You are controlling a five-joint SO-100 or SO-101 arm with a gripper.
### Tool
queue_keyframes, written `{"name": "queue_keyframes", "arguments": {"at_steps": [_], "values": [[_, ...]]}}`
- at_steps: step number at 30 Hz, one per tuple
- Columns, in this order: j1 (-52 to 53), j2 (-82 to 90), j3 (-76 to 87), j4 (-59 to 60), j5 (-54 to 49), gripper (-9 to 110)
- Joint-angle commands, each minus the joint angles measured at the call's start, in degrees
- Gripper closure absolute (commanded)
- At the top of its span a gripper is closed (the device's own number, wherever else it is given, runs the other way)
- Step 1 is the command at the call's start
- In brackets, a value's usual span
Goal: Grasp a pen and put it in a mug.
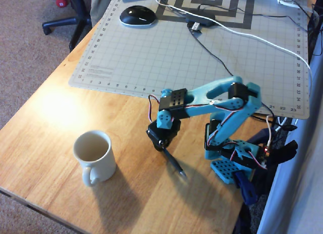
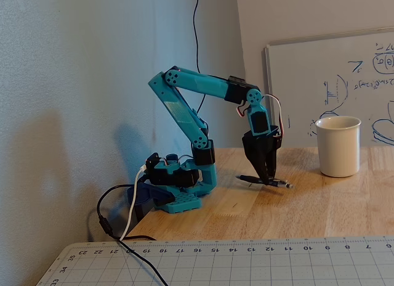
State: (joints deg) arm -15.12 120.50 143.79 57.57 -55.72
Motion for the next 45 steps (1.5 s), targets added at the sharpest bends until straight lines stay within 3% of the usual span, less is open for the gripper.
{"name": "queue_keyframes", "arguments": {"at_steps": [1,7,19,27,45], "values": [[-0.1,8.7,-1.0,-0.6,-0.4,98],[0.0,21.2,-0.7,-4.5,-0.4,98],[0.0,34.2,10.1,-47.7,-0.7,98],[0.1,37.3,9.7,-58.5,-2.0,99],[-4.5,32.5,8.3,-59.6,-49.7,99]]}}
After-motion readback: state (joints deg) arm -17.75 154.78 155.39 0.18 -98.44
